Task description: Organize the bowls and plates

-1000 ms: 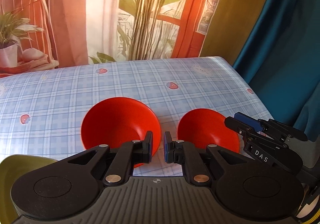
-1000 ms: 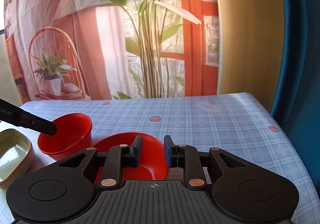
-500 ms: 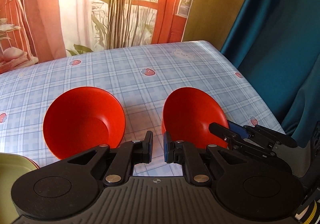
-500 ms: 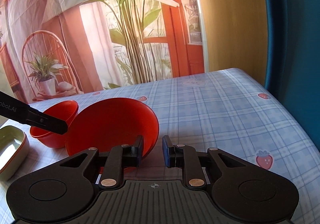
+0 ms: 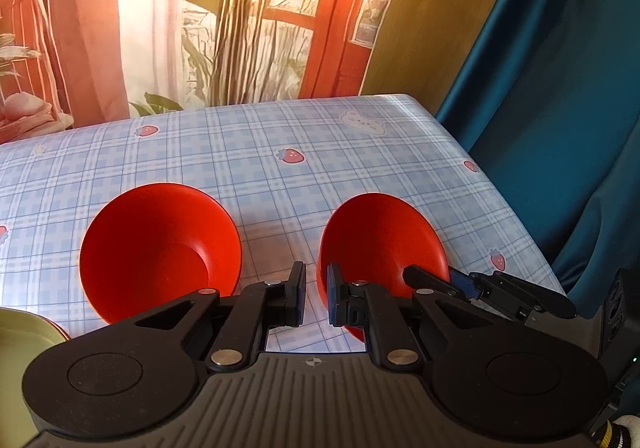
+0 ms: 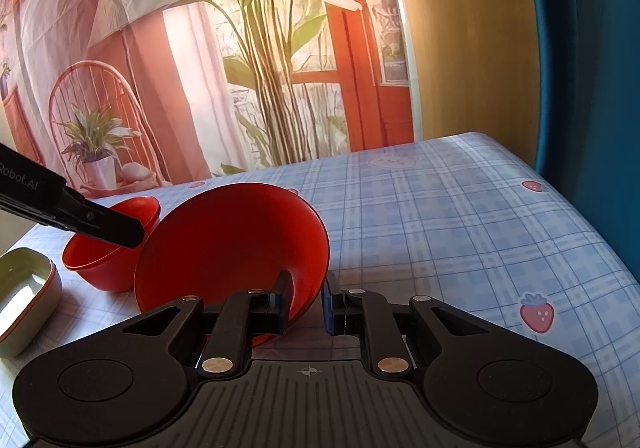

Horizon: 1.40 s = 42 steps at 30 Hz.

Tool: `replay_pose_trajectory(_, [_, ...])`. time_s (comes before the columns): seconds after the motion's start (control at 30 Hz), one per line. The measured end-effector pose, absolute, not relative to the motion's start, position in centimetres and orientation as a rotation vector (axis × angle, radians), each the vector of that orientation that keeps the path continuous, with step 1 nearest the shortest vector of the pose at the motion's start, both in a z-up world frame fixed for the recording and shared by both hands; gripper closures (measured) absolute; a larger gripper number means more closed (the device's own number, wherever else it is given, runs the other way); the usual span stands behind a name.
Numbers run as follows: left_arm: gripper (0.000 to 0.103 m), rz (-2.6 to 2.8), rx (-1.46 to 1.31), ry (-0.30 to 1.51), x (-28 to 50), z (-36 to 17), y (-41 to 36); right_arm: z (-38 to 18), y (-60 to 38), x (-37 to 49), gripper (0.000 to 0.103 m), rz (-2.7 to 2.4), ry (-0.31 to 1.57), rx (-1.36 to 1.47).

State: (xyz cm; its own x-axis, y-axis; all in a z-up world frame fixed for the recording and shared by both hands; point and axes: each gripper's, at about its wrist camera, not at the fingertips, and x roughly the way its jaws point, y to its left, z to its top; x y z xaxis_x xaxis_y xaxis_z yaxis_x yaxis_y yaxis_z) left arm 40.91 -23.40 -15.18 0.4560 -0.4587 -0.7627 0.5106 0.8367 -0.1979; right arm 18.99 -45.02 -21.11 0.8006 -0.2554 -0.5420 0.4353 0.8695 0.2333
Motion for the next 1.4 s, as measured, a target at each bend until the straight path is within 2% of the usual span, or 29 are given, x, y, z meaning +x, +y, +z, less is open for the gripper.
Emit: replay_pose_trajectory(1.4, [0.087,-0.686,0.064,0.897,40.3,-16.6,-24.9,-21.4,-45.3,19.0,0.088,-0.36,0.524,0.392])
